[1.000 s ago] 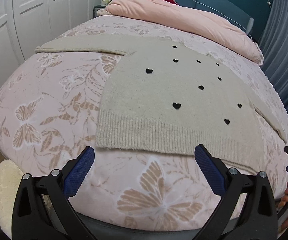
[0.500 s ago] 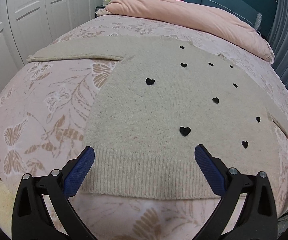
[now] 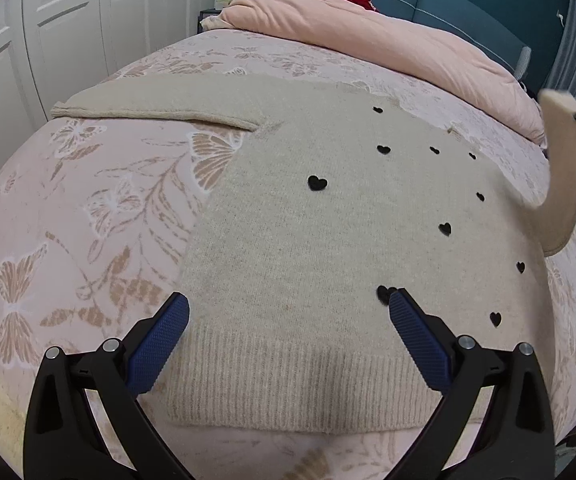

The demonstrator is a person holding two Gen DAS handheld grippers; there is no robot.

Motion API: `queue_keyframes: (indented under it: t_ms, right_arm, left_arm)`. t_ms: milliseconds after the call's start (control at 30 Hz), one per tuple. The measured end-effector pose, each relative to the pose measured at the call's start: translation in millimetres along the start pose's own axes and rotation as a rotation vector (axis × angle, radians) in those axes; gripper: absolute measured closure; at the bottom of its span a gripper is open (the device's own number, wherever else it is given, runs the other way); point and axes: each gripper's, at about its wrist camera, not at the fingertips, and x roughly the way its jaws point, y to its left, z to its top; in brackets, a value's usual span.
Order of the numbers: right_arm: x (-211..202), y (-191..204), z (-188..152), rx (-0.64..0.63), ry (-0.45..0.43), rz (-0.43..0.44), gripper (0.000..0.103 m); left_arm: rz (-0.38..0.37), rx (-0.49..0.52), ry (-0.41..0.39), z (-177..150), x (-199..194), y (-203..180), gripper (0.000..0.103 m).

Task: Fold small clothes
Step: 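Grasp the cream sweater sleeve cuff with the right gripper and lift, then fold the held sleeve across the sweater body and open the right gripper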

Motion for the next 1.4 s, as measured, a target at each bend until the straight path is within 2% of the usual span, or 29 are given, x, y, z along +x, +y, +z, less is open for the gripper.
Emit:
queue_keyframes:
  t_ms: [33,67,100,167,233,267,367,500,600,733,833,867,900,933,967,1000,1033,1100,1133,1167,1200,1267,1300,1400]
  right_arm:
    - [24.3,23.6,-17.9,-0.041,0.054,0.031,0.084]
    - [51.1,45.1,-40.0,-0.087,0.116,0.046,0.076]
    - [75.8,60.1,-64.2,-0.124,0.184,0.05,0.06]
    - [115.4,72.7,-108.3,-0.154,0.3,0.023,0.057]
    - [122.2,71.4,-136.7,-0.139,0.334,0.012,0.057]
    - [115.8,67.0,-145.5,-0.127,0.328,0.011,0.057]
    - [77.8,36.8,-159.3,-0.061,0.287,-0.021,0.046]
    - [28.3,-31.1,-159.4,0.03,0.245,-0.162,0.044]
    - [3.5,-86.1,-152.5,0.141,0.214,-0.234,0.044]
    - [-4.0,-124.0,-138.6,0.221,0.17,-0.287,0.042]
    - [7.5,-134.6,-130.9,0.271,0.151,-0.259,0.039]
    - [12.8,-137.6,-127.6,0.287,0.144,-0.244,0.039]
    - [20.0,-139.5,-123.8,0.3,0.138,-0.237,0.039]
    - [25.7,-139.9,-119.3,0.309,0.132,-0.243,0.04]
    - [32.4,-140.9,-113.7,0.317,0.125,-0.239,0.059]
    - [37.2,-138.7,-106.7,0.315,0.116,-0.236,0.097]
    - [36.3,-136.1,-98.4,0.309,0.094,-0.239,0.095]
    - [15.8,-128.5,-84.0,0.309,-0.031,-0.178,0.096]
    - [5.0,-126.9,-80.8,0.292,-0.083,-0.169,0.097]
    - [0.9,-129.7,-82.3,0.262,-0.107,-0.208,0.097]
    - [8.3,-141.2,-87.5,0.254,-0.062,-0.274,0.097]
    - [31.4,-178.5,-107.7,0.351,0.101,-0.356,0.098]
    - [28.4,-183.7,-112.1,0.375,0.087,-0.32,0.099]
    - [16.3,-164.1,-99.7,0.302,0.068,-0.325,0.096]
  left_arm:
    - [-0.002,-0.009,-0.002,3.3,0.0,1.9,0.005]
    - [-0.009,-0.019,-0.001,6.7,0.3,3.8,0.005]
    - [-0.018,-0.028,0.0,10.1,0.9,5.6,0.005]
    - [-0.047,-0.04,0.009,18.9,3.3,8.2,0.005]
    - [-0.083,-0.044,0.018,30.1,7.7,10.5,0.005]
    - [-0.109,-0.052,0.023,37.4,11.1,11.4,0.005]
    - [-0.213,-0.119,0.052,67.5,34.4,13.7,0.005]
    - [-0.331,-0.292,0.123,116.8,91.8,9.7,0.005]
    - [-0.376,-0.377,0.154,152.7,140.7,-7.2,0.005]
    - [-0.285,-0.463,0.23,174.6,205.1,-21.7,0.005]
    - [-0.262,-0.515,0.202,179.7,215.5,-26.3,0.008]
    - [-0.264,-0.501,0.197,183.3,216.3,-28.8,0.012]
    - [-0.268,-0.475,0.193,188.2,217.2,-33.6,0.037]
    - [-0.268,-0.444,0.193,193.6,217.4,-35.9,0.069]
    - [-0.259,-0.414,0.18,198.5,214.7,-38.3,0.082]
    - [-0.294,-0.389,0.146,204.8,209.7,-40.1,0.095]
    - [-0.323,-0.369,0.102,210.9,200.0,-39.9,0.095]
    - [-0.363,-0.337,0.009,219.1,180.0,-41.9,0.095]
    - [-0.358,-0.321,-0.011,219.5,175.8,-42.6,0.095]
    - [-0.353,-0.296,-0.008,216.2,178.7,-45.2,0.095]
    - [-0.33,-0.262,0.017,210.6,187.9,-48.8,0.095]
    - [-0.251,-0.223,0.087,191.8,210.9,-53.3,0.095]
    - [-0.232,-0.226,0.111,181.2,218.5,-50.0,0.095]
    - [-0.25,-0.256,0.076,167.5,221.7,-43.5,0.094]
